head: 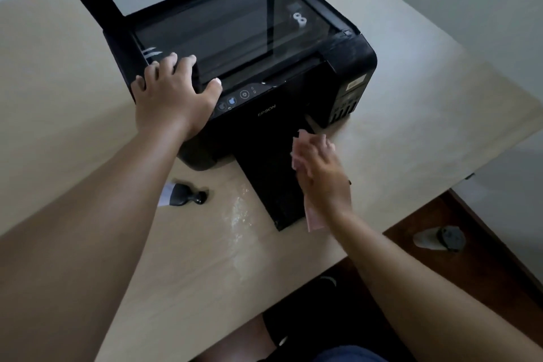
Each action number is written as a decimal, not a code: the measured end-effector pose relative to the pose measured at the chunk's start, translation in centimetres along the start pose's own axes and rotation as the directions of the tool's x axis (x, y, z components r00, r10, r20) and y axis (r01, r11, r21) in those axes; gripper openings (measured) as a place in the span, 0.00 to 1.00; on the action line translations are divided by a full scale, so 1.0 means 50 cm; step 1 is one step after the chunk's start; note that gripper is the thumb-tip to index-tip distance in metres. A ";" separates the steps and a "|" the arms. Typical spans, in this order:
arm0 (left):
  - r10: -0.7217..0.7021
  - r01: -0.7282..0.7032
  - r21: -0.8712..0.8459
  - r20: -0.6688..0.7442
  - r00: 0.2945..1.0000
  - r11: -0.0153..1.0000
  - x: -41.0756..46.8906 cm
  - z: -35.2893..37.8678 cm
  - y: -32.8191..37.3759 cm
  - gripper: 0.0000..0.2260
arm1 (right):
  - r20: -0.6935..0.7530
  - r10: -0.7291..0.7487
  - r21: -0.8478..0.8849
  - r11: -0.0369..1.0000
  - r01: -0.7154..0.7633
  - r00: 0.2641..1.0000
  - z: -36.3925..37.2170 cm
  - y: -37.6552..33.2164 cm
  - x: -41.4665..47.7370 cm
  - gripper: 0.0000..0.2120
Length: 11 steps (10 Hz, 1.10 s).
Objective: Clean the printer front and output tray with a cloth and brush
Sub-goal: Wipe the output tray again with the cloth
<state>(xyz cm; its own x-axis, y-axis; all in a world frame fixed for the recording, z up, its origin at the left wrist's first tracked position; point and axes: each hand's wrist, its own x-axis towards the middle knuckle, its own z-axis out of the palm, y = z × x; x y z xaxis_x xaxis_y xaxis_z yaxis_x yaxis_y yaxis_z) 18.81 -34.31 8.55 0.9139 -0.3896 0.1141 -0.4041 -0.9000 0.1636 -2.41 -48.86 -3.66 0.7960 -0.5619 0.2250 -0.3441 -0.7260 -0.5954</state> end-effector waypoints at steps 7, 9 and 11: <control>0.005 -0.005 -0.004 -0.003 1.000 1.000 0.001 0.001 -0.007 0.32 | 0.370 -0.399 -0.126 0.873 0.471 0.839 -0.019 0.085 -0.124 0.21; 0.005 -0.005 0.001 -0.013 1.000 1.000 0.001 0.005 -0.006 0.32 | 0.174 -0.139 -0.200 0.964 0.174 0.975 -0.010 0.034 -0.128 0.20; 0.004 -0.004 -0.003 -0.006 1.000 1.000 -0.003 0.003 -0.001 0.32 | 0.329 -0.188 -0.187 0.947 0.259 0.925 0.025 0.013 -0.052 0.17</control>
<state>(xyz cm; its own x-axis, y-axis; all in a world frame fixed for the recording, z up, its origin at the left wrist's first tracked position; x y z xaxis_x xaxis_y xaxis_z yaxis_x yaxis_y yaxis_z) 18.73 -34.22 8.40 0.9120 -0.3920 0.1208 -0.4079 -0.8977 0.1663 -4.05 -47.37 -5.60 0.9652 -0.2529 0.0666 -0.2129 -0.9078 -0.3614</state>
